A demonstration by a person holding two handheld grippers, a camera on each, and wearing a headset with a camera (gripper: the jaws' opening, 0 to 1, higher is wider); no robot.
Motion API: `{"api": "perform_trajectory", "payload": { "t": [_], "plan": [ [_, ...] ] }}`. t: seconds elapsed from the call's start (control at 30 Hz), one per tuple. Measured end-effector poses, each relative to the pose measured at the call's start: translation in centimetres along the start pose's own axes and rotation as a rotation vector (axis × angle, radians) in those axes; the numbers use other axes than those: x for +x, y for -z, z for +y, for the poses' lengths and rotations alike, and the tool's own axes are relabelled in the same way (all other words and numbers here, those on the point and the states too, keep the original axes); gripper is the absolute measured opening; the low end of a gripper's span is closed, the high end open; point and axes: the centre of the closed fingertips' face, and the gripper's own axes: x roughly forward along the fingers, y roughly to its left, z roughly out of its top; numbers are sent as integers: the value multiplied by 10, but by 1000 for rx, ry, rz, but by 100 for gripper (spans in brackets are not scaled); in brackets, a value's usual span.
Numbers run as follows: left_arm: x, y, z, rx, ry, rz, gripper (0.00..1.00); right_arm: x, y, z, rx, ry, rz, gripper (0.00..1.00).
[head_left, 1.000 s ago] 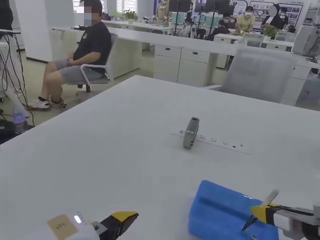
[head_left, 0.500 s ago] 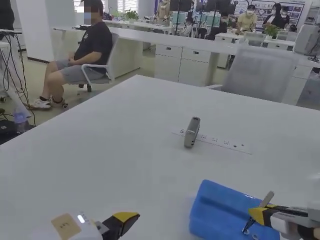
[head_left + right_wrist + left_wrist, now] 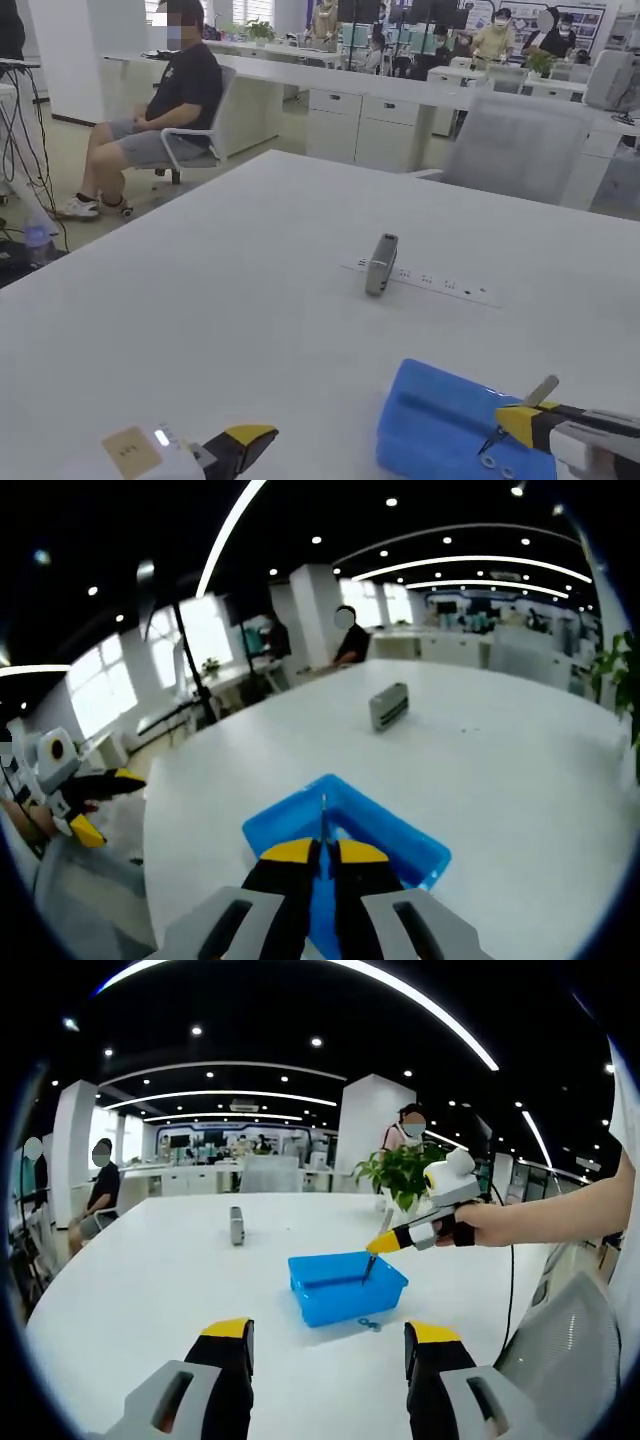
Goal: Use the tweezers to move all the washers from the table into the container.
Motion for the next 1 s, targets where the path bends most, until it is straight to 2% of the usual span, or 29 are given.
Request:
{"api": "perform_trajectory", "payload": {
  "t": [0.13,0.47,0.77,1.0],
  "plan": [
    [0,0,0,1,3,0,60,-10,-3,12,12,-13,-32,3],
    [1,1,-2,5,9,7,60,-16,6,42,6,-73,-34,3],
    [1,2,-2,9,10,11,59,-4,31,55,-64,-116,51,3],
    [1,3,-1,13,5,15,59,7,49,54,-116,-115,117,3]
  ]
}}
